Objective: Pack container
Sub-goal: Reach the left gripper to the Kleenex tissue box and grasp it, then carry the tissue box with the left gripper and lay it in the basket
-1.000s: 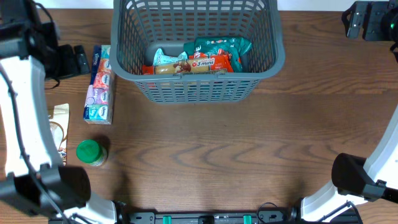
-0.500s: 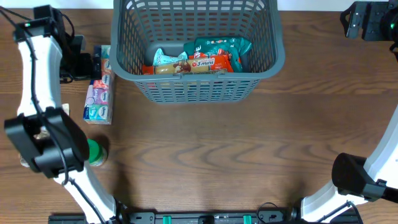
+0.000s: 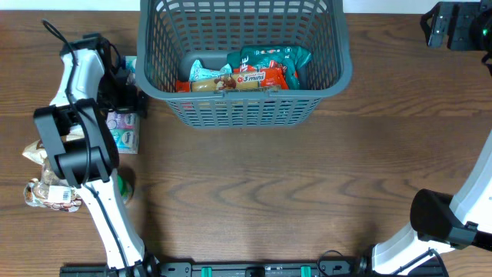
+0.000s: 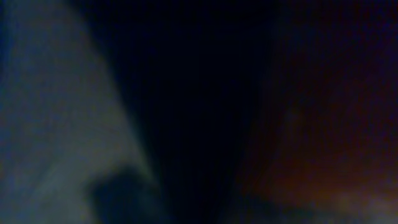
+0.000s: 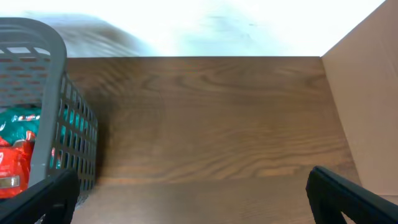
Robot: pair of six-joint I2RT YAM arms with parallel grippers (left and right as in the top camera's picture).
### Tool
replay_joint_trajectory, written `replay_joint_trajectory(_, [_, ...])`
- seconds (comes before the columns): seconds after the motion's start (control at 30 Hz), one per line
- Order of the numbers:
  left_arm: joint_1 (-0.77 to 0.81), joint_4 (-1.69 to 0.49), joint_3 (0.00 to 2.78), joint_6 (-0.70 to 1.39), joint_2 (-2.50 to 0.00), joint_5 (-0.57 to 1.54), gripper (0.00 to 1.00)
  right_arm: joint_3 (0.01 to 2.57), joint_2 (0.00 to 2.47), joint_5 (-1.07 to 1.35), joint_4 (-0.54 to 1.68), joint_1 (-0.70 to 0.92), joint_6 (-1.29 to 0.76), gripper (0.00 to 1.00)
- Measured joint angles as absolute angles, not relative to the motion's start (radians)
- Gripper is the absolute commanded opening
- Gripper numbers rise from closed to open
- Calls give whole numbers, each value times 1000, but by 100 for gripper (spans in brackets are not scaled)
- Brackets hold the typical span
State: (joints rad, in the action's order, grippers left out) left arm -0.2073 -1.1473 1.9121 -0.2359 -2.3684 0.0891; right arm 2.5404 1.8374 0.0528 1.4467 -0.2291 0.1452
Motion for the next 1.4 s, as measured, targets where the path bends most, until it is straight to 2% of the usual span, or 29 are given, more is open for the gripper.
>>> replay_joint_trajectory(0.07, [-203, -1146, 1916, -237, -2369, 96, 98, 2540, 1837, 53, 1447, -229, 145, 99])
replay_joint_trajectory(0.1, [-201, -1147, 1916, -237, -2370, 94, 91, 2540, 1837, 53, 1447, -229, 145, 99])
replay_joint_trajectory(0.13, [-200, -1148, 1916, -233, -2370, 96, 79, 2540, 1837, 53, 1447, -229, 145, 99])
replay_joint_trajectory(0.23, [-200, -1148, 1916, -230, -2370, 98, 32, 2540, 1837, 53, 1447, -229, 145, 99])
replay_joint_trajectory(0.3, [-200, -1156, 1919, -220, -2364, 102, 8, 2540, 1837, 53, 1447, -229, 145, 99])
replay_joint_trajectory(0.6, [-200, -1204, 1906, -183, -2239, 101, 6, 2540, 1837, 53, 1454, -229, 146, 99])
replay_joint_trajectory(0.87, [-263, -1192, 1908, -76, -1831, 106, 6, 2540, 1837, 53, 1459, -229, 146, 99])
replay_joint_trajectory(1.07, [-338, -1086, 1911, -19, -1597, 106, 6, 2540, 1837, 53, 1484, -229, 146, 99])
replay_joint_trajectory(1.2, [-273, -950, 1911, -61, -1501, 205, 6, 2540, 1837, 53, 1489, -229, 147, 99])
replay_joint_trajectory(1.4, [21, -755, 1912, -247, -1457, 291, 6, 2540, 1837, 53, 1490, -229, 147, 99])
